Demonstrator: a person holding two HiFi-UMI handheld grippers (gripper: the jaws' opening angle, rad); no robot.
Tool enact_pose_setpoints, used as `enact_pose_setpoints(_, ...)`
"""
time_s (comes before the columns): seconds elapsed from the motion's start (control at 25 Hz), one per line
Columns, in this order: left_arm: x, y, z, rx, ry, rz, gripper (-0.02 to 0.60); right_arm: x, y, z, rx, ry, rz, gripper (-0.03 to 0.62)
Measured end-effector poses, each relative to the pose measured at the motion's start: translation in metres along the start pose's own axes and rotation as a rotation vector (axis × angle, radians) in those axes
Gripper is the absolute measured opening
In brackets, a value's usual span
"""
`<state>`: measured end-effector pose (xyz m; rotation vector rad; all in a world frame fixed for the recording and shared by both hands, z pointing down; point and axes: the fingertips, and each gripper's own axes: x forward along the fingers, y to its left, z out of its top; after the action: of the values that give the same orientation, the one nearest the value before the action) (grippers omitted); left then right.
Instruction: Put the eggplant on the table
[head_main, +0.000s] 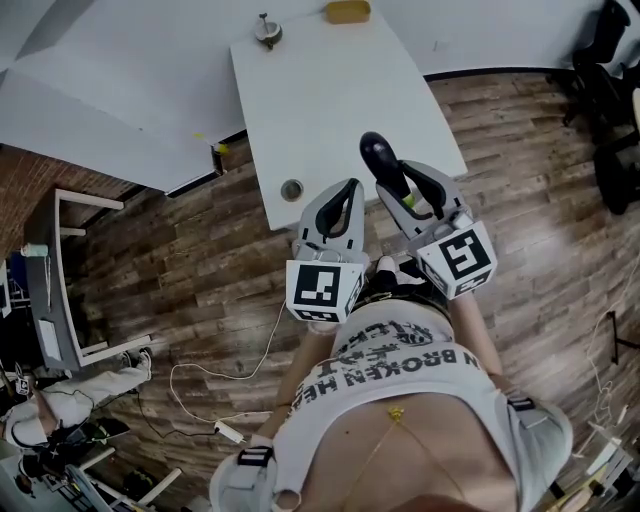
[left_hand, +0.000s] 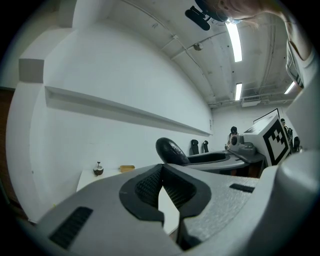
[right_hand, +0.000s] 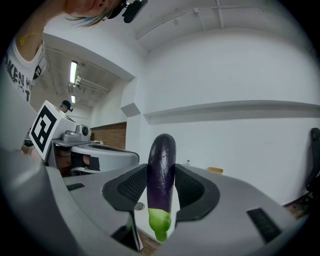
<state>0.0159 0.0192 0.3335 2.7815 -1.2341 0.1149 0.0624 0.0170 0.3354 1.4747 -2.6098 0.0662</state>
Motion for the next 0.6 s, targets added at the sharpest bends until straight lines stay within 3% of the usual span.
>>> enact_pose_setpoints(0.32, 0.020, 0.005, -0.021, -0.052, 0.042, 0.042, 0.006, 0.011, -0.026, -0.022, -0.017, 0.038, 0.024, 0.172)
enact_pose_setpoints(0.6, 0.025, 0.035, -0.027, -0.076, 0.049, 0.099, 0.006, 0.030, -0.039, -0.029, -0.009, 0.067, 0.017, 0.171)
